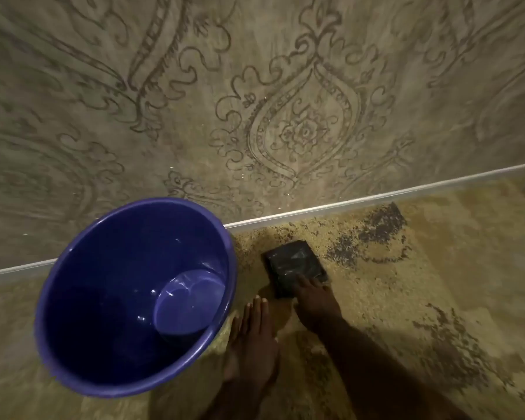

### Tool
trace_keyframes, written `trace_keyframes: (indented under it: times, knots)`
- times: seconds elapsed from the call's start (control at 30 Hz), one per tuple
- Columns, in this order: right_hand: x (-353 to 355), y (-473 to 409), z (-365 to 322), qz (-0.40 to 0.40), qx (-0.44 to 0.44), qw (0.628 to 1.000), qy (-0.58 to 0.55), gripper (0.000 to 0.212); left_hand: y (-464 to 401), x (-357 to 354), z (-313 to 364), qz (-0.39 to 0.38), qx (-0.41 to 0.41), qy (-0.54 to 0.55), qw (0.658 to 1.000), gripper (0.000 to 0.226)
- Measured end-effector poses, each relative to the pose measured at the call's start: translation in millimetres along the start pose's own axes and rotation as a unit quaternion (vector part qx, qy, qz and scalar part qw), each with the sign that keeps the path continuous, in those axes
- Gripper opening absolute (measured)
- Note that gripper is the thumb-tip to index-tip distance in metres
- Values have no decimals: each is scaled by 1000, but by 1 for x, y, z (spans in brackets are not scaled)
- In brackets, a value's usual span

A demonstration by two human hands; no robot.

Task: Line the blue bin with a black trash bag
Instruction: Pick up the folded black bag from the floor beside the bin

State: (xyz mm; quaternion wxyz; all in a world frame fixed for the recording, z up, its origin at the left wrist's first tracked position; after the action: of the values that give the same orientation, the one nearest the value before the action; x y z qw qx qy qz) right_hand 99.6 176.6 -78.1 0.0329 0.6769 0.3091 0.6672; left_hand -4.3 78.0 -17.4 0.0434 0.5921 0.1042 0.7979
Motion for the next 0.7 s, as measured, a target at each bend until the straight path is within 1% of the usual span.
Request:
trace_keyframes:
  times: [0.03, 0.07, 0.1, 0.17, 0.23, 0.27, 0.4, 0.53, 0.6, 0.7]
  knots:
    - [-5, -3, -3, -14, 5, 1000, -2, 54, -3, -21, -12, -36, 13, -4, 999, 80]
    - [-7, -8, -4, -10, 2, 1000, -16, 54, -4, -35, -19, -82, 37, 11, 996, 76]
    - [-11, -15, -6, 2, 2, 1000, -24, 53, -8, -44, -26, -100, 46, -5, 994, 74]
    - [-12, -26, -9, 18, -6, 999, -39, 48, -16, -55, -31, -91, 43, -13, 995, 75]
    - [-19, -37, -11, 25, -1, 999, -32, 44, -20, -63, -35, -101, 47, -21, 994, 75]
    - [-22, -40, -12, 18, -1, 999, -27, 43, -24, -67, -36, -106, 39, -21, 993, 75]
    - [-38, -48, -13, -12, -5, 1000, -20, 44, -31, -79, -46, -117, 54, -6, 992, 76]
    - [-29, -53, -14, 41, -6, 998, -46, 34, -31, -79, -44, -105, 59, 33, 992, 77]
    - [-23, -55, -15, 61, -10, 996, -64, 28, -32, -77, -42, -104, 58, 28, 993, 78]
    - [-13, -54, -16, 97, -3, 993, -63, 24, -32, -69, -37, -96, 54, 20, 994, 77]
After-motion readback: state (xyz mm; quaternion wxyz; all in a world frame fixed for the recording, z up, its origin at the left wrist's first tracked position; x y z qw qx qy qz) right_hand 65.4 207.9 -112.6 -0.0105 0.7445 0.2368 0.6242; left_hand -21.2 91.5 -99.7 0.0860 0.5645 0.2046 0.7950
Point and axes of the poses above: each hand's wrist, its own y-axis away from the middle knuckle, its own x-axis out of the back of the hand, z = x × y, the point moved 8 cm from there along -y, towards the middle knuckle, and after that the axes turned 6 degrees about y, right-handed, at the moved point
